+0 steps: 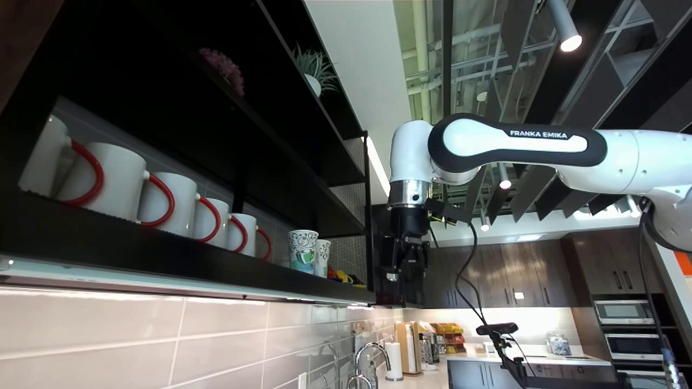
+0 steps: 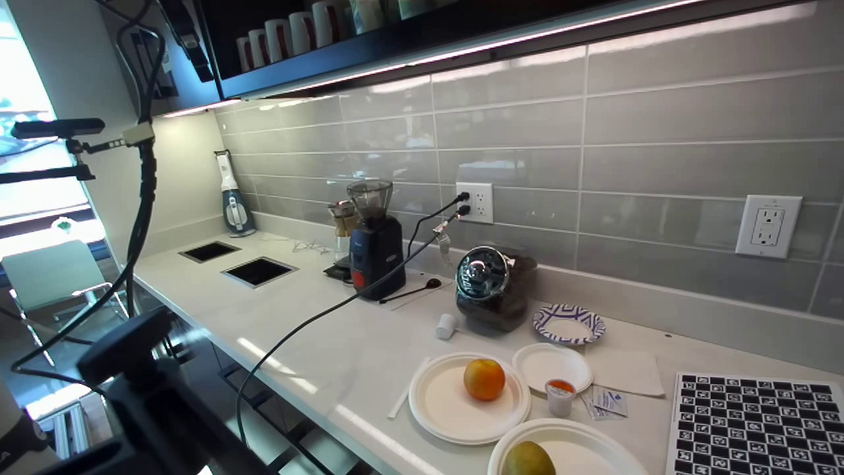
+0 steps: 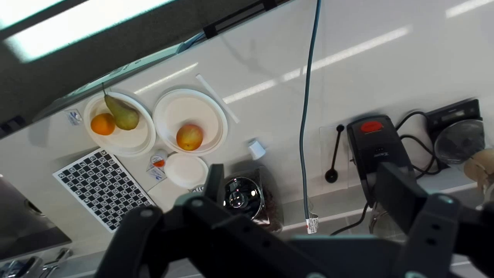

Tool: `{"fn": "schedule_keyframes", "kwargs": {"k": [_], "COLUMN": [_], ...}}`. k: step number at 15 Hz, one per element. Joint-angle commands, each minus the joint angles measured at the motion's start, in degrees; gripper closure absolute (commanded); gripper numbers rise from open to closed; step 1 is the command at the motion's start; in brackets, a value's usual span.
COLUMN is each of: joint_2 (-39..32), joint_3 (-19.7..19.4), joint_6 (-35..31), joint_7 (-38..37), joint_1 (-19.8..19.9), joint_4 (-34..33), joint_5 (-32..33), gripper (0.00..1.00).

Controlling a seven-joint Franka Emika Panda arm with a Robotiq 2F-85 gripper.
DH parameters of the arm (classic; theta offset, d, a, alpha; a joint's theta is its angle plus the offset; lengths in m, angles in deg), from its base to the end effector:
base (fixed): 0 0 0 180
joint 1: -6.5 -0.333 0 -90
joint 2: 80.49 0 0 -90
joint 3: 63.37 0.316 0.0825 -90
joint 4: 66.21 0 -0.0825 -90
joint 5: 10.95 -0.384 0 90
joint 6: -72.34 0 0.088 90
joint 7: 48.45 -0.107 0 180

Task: Pick up the two coffee cups from the cabinet and put them on the counter.

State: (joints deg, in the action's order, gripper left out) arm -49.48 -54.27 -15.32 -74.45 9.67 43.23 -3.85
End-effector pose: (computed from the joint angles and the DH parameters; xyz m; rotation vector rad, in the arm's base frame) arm 0.3709 0.0474 0.7113 2.9164 -0.5625 0.3054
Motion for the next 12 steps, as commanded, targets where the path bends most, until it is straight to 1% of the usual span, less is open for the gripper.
{"fn": "schedule_keyframes", "kwargs": {"k": [1,4,6,10,12], "joint_2": [-0.16,-0.69,-1.43,-4.03,-5.75], "joint_3": [-0.26,-0.47,-1.96,-6.51,-8.6], "joint_6": [-2.34,-6.01,-10.53,-16.38,-17.24], "joint_7": [0.66,2.89,6.27,14.18,19.09], "joint_1": [1.18,1.55,1.26,0.46,-0.08], "joint_4": [-2.74,-5.52,-7.4,-12.46,-15.51], "joint_5": [4.5,9.73,11.76,9.2,7.59], "gripper": [0.0,0.0,0.0,0.0,0.0]}}
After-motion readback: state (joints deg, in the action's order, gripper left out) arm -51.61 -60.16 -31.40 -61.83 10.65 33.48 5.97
